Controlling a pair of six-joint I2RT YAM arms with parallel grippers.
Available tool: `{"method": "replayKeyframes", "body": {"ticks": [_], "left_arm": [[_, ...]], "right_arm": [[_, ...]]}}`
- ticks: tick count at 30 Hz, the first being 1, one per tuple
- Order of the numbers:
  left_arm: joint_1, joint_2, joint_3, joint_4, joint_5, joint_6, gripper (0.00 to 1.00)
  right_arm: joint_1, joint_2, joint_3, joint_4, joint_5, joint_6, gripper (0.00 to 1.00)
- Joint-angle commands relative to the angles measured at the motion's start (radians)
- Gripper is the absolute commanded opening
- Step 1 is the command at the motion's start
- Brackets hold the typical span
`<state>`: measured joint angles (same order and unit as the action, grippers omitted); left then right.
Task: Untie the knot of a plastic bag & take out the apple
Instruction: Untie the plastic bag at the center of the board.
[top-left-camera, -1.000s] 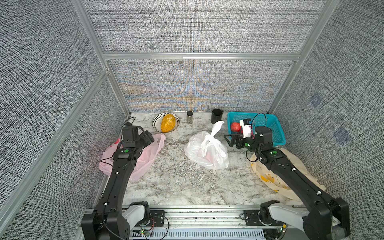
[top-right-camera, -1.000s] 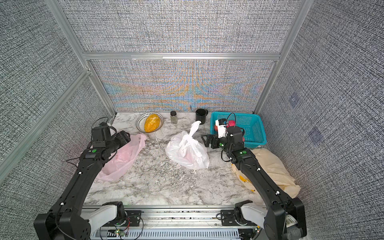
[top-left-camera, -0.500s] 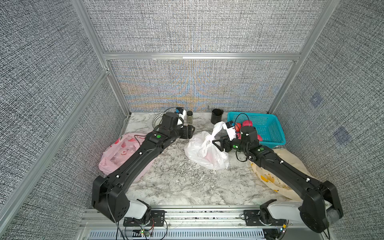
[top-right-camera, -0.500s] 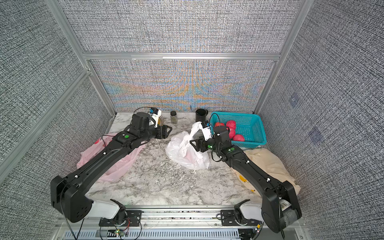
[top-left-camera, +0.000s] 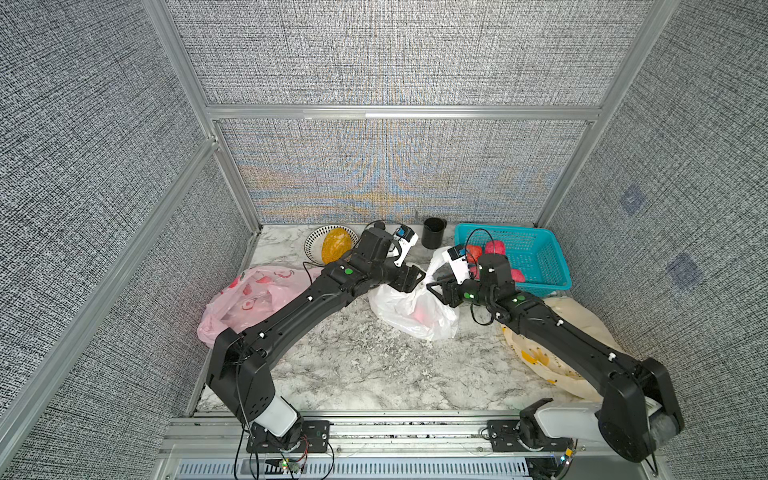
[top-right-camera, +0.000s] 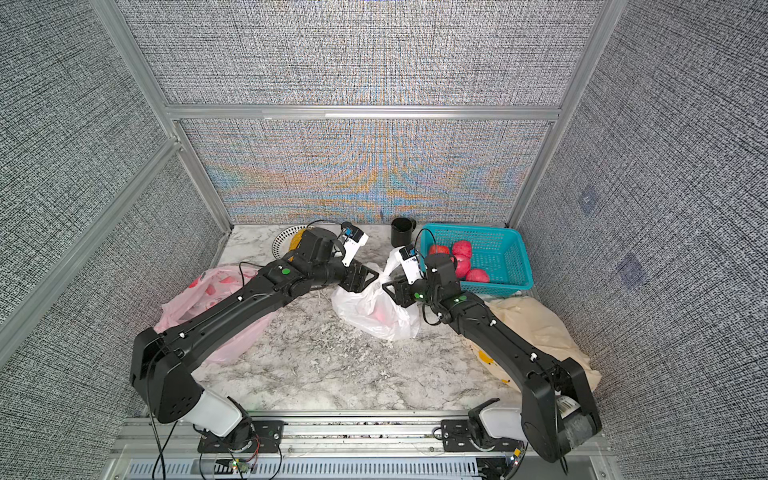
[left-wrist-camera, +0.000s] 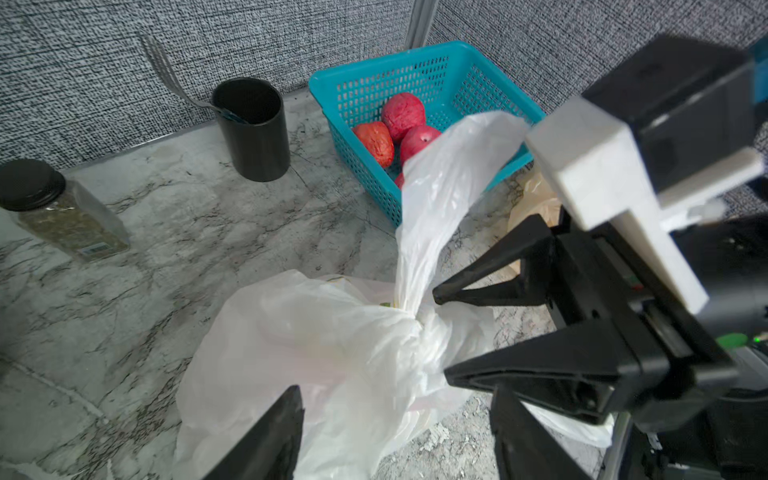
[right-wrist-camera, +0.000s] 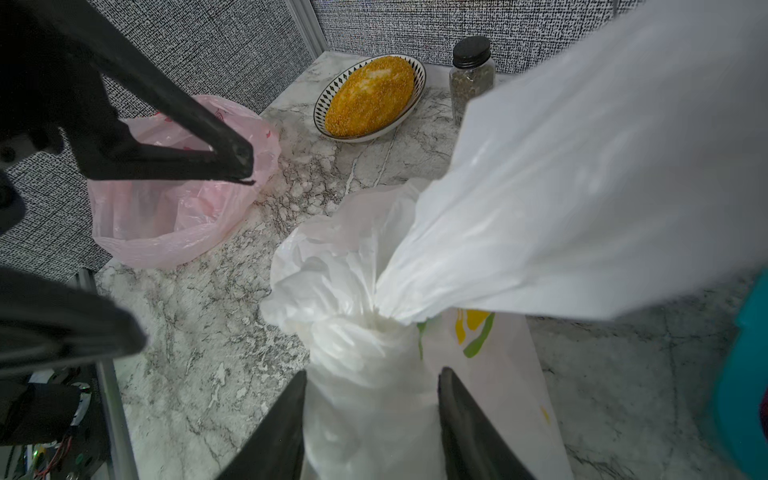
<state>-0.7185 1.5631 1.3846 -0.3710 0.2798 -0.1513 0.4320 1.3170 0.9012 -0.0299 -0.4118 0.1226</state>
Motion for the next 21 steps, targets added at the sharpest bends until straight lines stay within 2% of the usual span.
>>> {"method": "replayKeyframes", "body": {"ticks": [1,7,11,12,19,21], "left_arm": [[-0.017,0.005,-0.005,-0.039,0.013,0.066,0.73],[-0.043,0.052,0.022,-0.115,-0.098,0.112,0.72],[-0.051,0.071,0.036,-0.140,-0.151,0.134,0.57],[-0.052,0.074,0.035,-0.140,-0.162,0.139,0.57],[-0.060,0.103,0.043,-0.101,-0.180,0.151,0.55],[-0.067,0.121,0.050,-0.087,-0.190,0.152,0.49]], "right_arm": [[0.000,0.004,0.005,-0.015,-0.023,-0.011,0.50],[-0.005,-0.003,0.010,-0.026,-0.048,-0.008,0.50],[-0.015,-0.015,0.005,-0.030,-0.063,-0.005,0.50],[-0.016,-0.018,0.005,-0.031,-0.066,-0.003,0.50],[-0.017,-0.020,-0.005,-0.035,-0.110,0.002,0.50],[-0.017,-0.025,-0.008,-0.037,-0.111,0.002,0.49]]}}
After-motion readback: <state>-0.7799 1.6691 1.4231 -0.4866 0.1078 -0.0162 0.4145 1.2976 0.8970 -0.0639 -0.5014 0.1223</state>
